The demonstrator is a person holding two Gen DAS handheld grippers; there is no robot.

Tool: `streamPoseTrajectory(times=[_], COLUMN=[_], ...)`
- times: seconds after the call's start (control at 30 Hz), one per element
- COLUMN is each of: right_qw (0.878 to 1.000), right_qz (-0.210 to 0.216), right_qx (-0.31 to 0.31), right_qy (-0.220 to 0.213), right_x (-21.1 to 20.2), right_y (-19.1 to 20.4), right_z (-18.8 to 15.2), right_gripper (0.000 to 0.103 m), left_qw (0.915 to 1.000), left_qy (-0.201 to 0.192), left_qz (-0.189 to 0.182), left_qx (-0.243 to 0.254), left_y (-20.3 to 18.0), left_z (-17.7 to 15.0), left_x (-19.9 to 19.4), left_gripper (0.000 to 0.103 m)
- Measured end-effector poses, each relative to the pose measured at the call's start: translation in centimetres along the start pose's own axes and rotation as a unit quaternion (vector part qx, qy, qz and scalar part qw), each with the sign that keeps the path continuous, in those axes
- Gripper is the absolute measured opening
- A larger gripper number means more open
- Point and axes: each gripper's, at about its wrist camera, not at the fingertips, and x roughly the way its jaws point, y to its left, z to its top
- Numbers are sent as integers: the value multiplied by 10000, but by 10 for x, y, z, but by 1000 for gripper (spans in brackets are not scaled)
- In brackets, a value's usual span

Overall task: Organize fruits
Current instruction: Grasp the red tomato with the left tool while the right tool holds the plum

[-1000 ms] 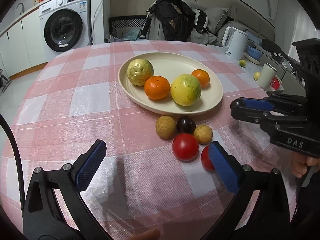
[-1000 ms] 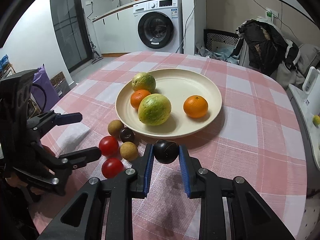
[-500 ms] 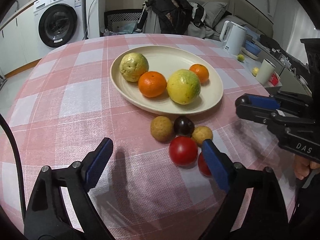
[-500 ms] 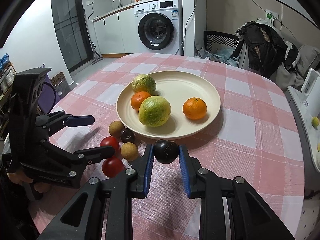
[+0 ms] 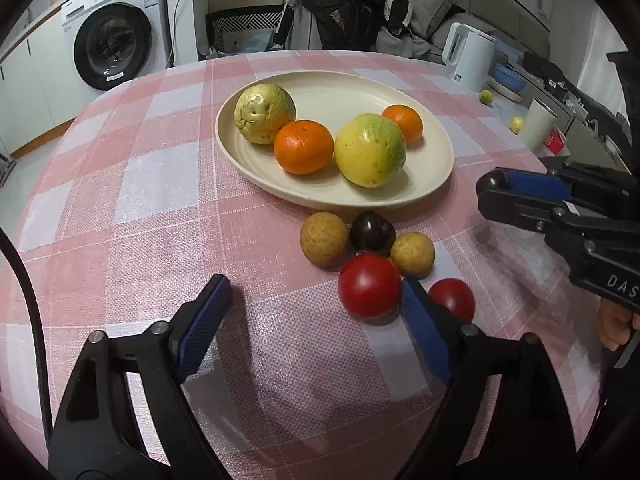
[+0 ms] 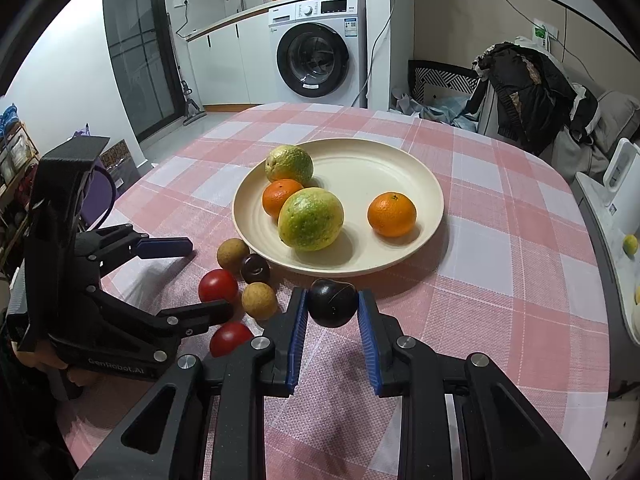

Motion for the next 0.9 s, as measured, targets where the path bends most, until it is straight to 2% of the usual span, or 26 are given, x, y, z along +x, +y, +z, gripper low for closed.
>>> streamPoseTrajectory(times=[0.37, 0.43, 0.6, 0.67, 0.9], right_qw=[10000, 10000, 10000, 10000, 10000], right_qz=[0, 2, 1, 1, 6], right_qx=[-48, -66, -65, -67, -78], right_qy=[34, 38, 37, 40, 43], right_x=[3, 4, 4, 4, 3], right_y=[2, 3, 4, 4, 4], right_z=[-1, -1, -1, -1, -1], right_gripper=[26, 26, 26, 26, 26], left_qw=[10000, 10000, 9996, 9993, 9987], left_qy=[-44, -63, -112, -145, -218], left_qz=[14, 11, -193, -246, -292], left_qx=[39, 69, 184, 248, 354], left_y=[8, 6, 3, 1, -4], left_z=[-6, -8, -9, -9, -10], left_x=[-7, -8, -11, -12, -16], left_gripper=[68, 62, 34, 26, 25])
